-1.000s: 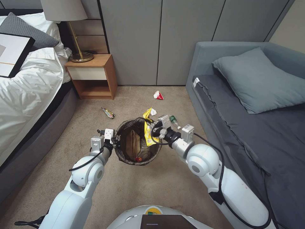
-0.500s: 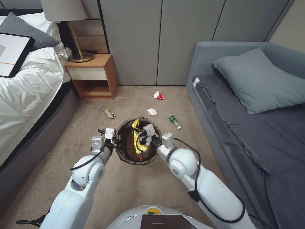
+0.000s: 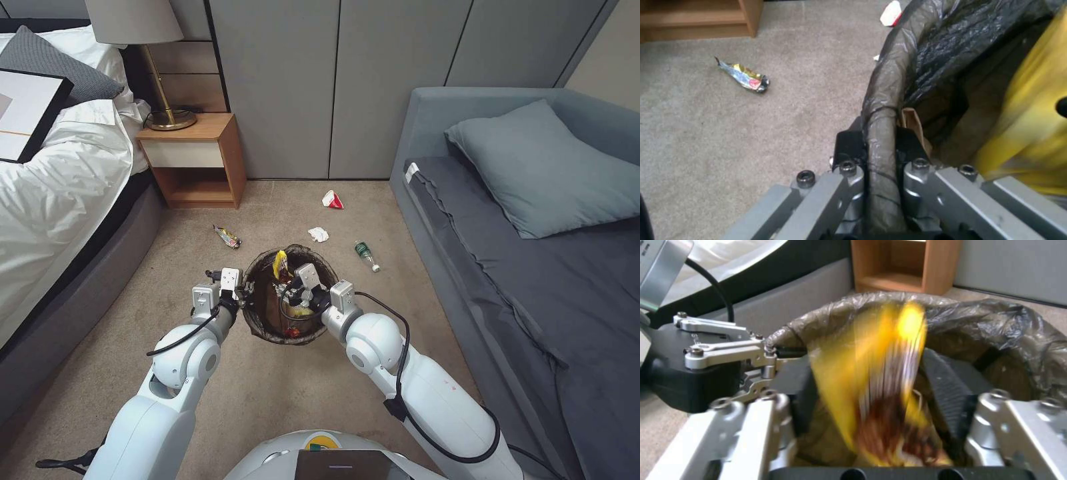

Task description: Pick up the trash bin, then pick up the garbage from the floor and place it into the trash bin.

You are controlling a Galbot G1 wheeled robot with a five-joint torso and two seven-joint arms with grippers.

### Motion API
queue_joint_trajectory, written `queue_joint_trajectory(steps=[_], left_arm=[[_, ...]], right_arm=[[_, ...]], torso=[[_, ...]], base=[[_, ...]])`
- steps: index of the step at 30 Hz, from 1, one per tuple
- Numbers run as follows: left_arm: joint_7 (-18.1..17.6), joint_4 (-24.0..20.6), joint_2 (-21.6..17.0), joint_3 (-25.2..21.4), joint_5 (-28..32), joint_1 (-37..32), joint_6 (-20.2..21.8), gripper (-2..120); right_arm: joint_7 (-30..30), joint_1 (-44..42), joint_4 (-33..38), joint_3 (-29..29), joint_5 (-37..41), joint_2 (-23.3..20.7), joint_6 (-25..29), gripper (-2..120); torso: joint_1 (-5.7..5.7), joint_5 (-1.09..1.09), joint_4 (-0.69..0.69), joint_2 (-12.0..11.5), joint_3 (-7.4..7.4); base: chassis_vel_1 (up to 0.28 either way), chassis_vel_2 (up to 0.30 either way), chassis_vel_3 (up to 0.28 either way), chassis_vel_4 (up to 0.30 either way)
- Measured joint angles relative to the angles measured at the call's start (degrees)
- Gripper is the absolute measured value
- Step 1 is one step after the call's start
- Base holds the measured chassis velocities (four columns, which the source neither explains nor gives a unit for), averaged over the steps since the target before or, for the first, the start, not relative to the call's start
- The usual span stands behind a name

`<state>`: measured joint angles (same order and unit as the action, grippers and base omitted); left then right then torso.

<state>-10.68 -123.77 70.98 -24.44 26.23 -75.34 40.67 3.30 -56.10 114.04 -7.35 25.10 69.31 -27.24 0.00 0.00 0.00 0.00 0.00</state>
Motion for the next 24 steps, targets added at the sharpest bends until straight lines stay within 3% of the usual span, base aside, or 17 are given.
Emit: queue_joint_trajectory(steps=[10, 24], left_arm=[[-0.1, 0.2, 0.3, 0.1, 0.0, 0.3, 0.0, 5], [0.0, 0.2, -0.2, -0.4, 0.1, 0.3, 0.0, 5]], right_arm=[[1.7, -0.9, 2.0, 1.6, 1.4, -0.6, -0.2, 97], [6.0, -4.3, 11.1, 10.9, 4.7, -4.4, 1.8, 100]], torso=[[0.0, 0.0, 0.0, 0.0, 0.0], [0.0, 0.01, 0.0, 0.0, 0.0]], base=[[0.0, 0.0, 0.0, 0.0], [0.0, 0.0, 0.0, 0.0]])
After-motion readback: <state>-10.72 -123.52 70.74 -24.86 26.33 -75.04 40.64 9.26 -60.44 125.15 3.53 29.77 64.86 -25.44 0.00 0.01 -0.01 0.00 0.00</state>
